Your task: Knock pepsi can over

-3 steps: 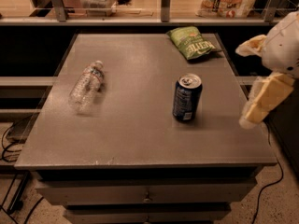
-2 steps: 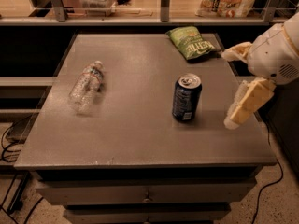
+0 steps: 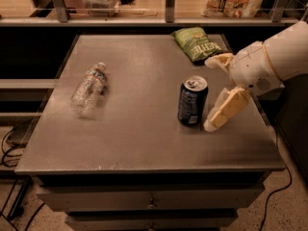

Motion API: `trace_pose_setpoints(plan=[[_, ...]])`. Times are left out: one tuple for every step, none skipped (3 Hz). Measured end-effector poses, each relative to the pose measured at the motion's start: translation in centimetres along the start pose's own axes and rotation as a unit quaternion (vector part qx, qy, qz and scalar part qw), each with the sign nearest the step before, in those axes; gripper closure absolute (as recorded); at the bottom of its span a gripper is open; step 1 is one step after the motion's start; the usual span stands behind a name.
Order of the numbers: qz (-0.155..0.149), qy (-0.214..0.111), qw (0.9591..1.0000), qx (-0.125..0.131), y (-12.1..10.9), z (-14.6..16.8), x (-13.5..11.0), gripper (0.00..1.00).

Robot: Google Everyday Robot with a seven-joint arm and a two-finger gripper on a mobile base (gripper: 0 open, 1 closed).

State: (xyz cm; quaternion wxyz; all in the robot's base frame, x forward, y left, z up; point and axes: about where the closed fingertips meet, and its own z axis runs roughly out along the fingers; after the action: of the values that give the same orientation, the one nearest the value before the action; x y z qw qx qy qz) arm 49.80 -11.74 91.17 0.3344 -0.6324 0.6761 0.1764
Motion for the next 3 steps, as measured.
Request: trace_pose_setpoints(plan=[[-0.001, -0.049, 0.9985, -0.025, -0.4, 3.0, -1.0, 0.23], [0.003, -0.067, 0.9972, -0.033, -0.8, 4.0, -1.3, 0.47], [-0.014, -0.050, 0.9984, -0.021, -1.4, 3.5, -2.4, 0.70]])
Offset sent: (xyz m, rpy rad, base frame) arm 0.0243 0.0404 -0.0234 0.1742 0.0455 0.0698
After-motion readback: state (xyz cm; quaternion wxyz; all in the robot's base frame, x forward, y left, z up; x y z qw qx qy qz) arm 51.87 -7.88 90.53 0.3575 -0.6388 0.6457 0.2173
